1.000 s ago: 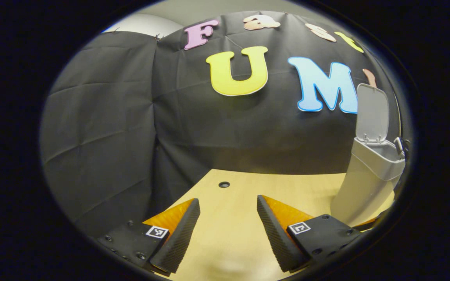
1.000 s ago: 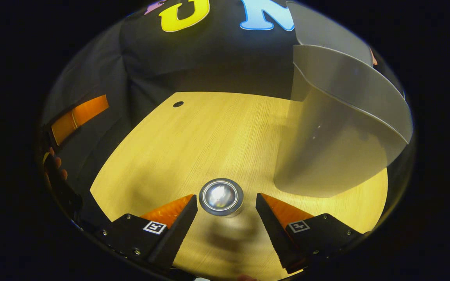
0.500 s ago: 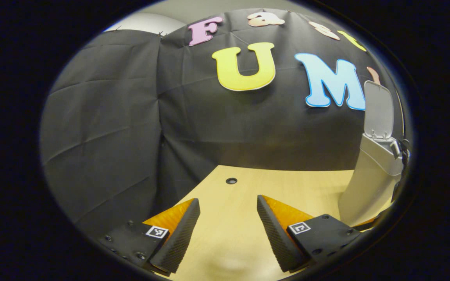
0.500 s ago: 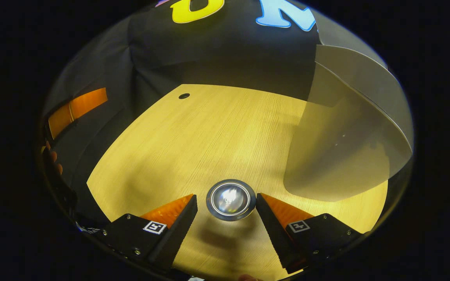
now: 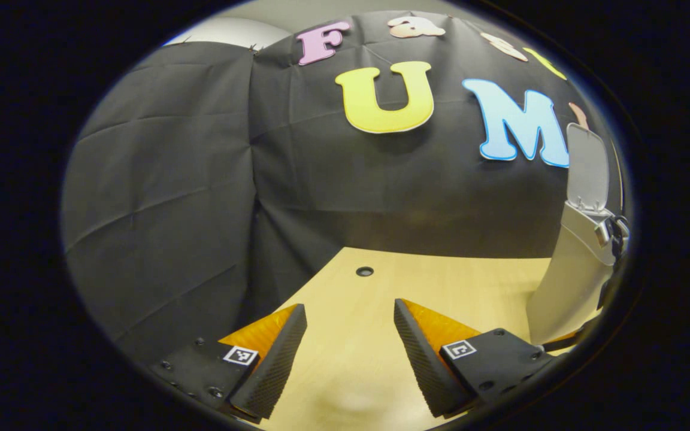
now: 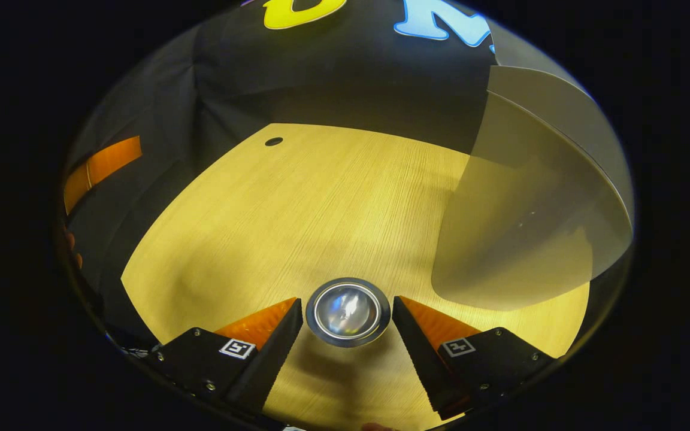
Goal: Press the lid of the desktop garbage bin to open it, pick up the crumpled paper on the desktop and throw it into the bin, then pick up the pop can on the desktop and drop it into the bin, and finally close the garbage bin lid.
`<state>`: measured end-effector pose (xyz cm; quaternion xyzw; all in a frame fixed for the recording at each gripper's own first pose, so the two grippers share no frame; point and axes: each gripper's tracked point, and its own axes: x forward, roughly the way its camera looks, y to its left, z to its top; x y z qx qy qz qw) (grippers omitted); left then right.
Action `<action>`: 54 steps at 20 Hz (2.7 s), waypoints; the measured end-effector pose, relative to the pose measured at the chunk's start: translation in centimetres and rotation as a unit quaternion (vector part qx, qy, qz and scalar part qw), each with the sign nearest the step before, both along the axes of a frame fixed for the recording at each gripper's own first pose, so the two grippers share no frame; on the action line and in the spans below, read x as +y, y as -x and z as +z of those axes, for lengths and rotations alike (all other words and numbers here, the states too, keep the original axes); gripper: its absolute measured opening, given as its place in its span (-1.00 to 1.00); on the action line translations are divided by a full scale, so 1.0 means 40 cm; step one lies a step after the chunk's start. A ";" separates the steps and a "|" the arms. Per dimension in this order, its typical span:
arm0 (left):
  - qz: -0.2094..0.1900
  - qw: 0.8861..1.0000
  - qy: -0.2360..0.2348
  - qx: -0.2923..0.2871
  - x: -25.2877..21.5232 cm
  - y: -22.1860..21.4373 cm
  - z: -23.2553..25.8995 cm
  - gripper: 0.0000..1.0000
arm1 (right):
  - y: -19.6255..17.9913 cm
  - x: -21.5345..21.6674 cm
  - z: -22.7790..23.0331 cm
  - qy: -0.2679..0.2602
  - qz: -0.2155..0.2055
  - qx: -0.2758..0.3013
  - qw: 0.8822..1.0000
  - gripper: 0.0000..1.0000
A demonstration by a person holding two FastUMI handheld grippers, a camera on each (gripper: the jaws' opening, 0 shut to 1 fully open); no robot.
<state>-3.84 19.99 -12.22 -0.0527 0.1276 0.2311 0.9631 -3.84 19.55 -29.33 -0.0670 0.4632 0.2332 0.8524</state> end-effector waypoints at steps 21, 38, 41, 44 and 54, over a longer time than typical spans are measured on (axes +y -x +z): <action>-0.032 0.999 -0.010 -0.001 -0.064 -0.041 0.014 0.92 | -0.035 -0.009 0.042 -0.002 -0.009 -0.034 0.999 0.70; -0.065 0.998 -0.016 -0.004 -0.133 -0.069 0.030 0.92 | -0.159 0.003 0.347 -0.063 -0.018 -0.216 0.974 0.68; -0.069 0.998 -0.016 -0.002 -0.138 -0.069 0.028 0.92 | -0.193 -0.012 0.410 -0.080 -0.041 -0.245 0.965 0.68; -0.073 0.997 -0.013 -0.001 -0.147 -0.076 0.024 0.92 | -0.209 -0.032 0.464 -0.098 -0.069 -0.276 0.954 0.68; -0.105 0.994 0.000 0.004 -0.208 -0.115 0.013 0.92 | -0.213 -0.130 0.564 -0.111 -0.121 -0.338 0.927 0.68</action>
